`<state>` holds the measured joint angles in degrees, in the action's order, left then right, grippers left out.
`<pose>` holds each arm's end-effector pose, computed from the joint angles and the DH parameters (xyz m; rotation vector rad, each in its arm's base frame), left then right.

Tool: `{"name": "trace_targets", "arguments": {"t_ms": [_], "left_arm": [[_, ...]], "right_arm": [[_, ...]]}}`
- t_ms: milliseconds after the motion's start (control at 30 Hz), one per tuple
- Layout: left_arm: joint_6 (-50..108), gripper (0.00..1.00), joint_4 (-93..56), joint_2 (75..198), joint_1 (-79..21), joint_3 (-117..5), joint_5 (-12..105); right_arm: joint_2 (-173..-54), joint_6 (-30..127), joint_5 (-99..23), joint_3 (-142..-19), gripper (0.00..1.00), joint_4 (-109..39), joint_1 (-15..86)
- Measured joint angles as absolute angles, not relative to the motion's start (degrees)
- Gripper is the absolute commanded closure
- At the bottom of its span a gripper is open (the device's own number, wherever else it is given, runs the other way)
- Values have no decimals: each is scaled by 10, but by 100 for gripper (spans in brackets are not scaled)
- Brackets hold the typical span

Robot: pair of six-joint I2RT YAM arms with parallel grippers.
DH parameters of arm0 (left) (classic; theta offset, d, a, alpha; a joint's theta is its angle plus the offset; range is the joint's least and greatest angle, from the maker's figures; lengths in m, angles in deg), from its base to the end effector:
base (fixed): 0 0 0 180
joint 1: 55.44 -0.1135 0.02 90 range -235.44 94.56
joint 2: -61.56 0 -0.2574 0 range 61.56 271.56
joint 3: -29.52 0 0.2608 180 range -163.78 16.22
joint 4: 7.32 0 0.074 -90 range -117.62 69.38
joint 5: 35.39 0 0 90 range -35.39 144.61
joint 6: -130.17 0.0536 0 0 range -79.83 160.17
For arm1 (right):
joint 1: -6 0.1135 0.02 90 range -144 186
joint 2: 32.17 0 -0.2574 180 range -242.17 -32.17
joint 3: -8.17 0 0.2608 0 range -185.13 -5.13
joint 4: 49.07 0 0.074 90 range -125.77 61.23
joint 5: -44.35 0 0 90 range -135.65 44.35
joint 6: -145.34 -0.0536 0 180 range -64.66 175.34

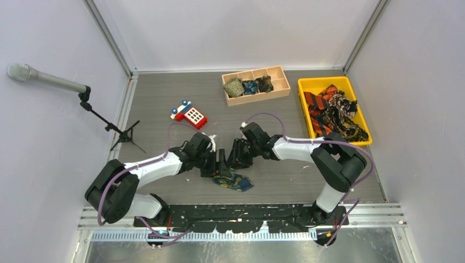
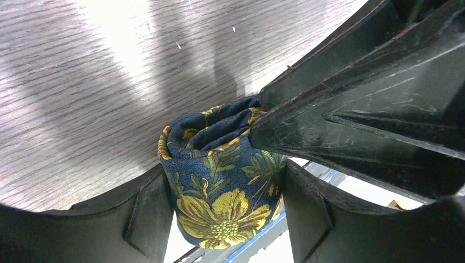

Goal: Roll the ties
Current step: Roll the tie at the center of the board.

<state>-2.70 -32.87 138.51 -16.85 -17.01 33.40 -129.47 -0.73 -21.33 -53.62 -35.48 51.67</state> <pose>0.1881 -0.1749 0.1295 0.0552 2.7773 -0.9473 0.2256 0.2625 0.1245 0.0294 2.7773 1.1773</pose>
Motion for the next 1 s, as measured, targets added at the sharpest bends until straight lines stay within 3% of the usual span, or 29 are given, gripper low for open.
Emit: {"name": "trace_targets", "arguments": {"t_ms": [133,300,600,767,1000], "left_arm": [[-28,39,-315,1374,-168,-158,334],[-28,40,-301,1361,-168,-145,336],[-31,41,-285,1344,-168,-131,347],[-31,41,-279,1343,-168,-128,348],[-29,41,-278,1340,-168,-127,352]], "right_arm": [[-1291,10,-230,-567,49,-304,519],[-1249,30,-260,-589,49,-250,520],[-1147,6,-313,-504,55,-228,558],[-1156,-33,-316,-435,58,-251,593],[-1205,-51,-305,-429,60,-311,597]]}}
